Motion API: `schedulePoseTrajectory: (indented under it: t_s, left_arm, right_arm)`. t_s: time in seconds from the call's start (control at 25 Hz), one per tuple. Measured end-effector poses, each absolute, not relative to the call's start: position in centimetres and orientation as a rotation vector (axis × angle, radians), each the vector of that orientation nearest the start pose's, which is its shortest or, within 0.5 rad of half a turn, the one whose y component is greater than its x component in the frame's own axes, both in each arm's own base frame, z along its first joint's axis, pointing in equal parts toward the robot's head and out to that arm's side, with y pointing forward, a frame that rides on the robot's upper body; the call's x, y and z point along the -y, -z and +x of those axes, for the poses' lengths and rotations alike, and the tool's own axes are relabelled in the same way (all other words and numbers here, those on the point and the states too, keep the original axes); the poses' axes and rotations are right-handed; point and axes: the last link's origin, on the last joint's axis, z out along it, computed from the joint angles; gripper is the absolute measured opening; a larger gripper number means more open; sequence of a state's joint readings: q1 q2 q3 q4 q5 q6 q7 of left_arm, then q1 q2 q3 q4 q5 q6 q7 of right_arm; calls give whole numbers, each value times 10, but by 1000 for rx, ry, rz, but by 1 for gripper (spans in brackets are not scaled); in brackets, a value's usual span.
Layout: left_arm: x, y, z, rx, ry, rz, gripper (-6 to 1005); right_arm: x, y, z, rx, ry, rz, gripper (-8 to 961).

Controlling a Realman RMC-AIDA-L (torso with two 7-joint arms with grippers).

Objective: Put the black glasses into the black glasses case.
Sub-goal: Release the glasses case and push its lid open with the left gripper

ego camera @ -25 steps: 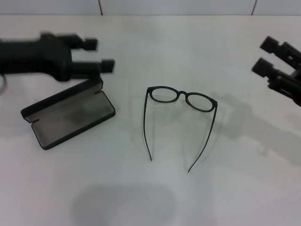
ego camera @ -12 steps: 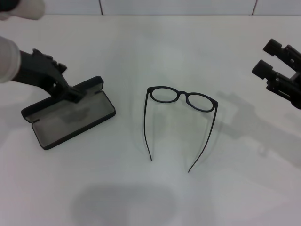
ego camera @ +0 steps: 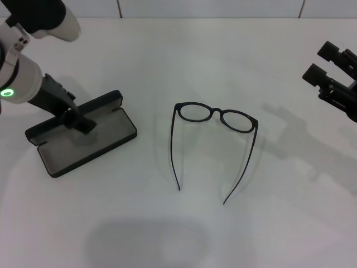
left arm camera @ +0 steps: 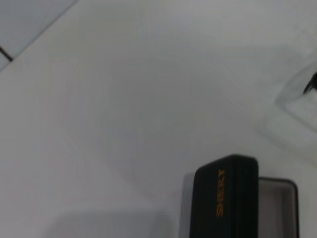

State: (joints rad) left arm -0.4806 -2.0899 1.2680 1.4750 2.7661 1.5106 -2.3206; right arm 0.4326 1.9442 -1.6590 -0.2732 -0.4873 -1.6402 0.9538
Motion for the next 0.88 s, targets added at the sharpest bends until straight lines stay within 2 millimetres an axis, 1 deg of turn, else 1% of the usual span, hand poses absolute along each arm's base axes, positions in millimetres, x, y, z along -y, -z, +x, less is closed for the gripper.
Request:
schedulePoseTrajectory:
  t_s: [0.24, 0.48, 0.6, 0.8, 0.88]
  left_arm:
    - [-353, -42, -225, 717, -665, -2409, 699]
    - [-352, -35, -222, 685, -688, -2427, 682]
    - [-352, -36, -220, 677, -682, -2423, 673]
    - [-354, -37, -216, 664, -674, -2419, 442]
    - [-354, -37, -215, 658, -672, -2420, 365]
  right_arm:
    - [-304, -12, 254, -500, -1421, -2263, 828]
    - [-303, -12, 255, -510, -1417, -2256, 828]
    - [-303, -11, 256, -515, -1417, -2254, 828]
    - [-298, -13, 263, -539, -1422, -2207, 828]
    - [-295, -14, 265, -545, -1430, -2185, 828]
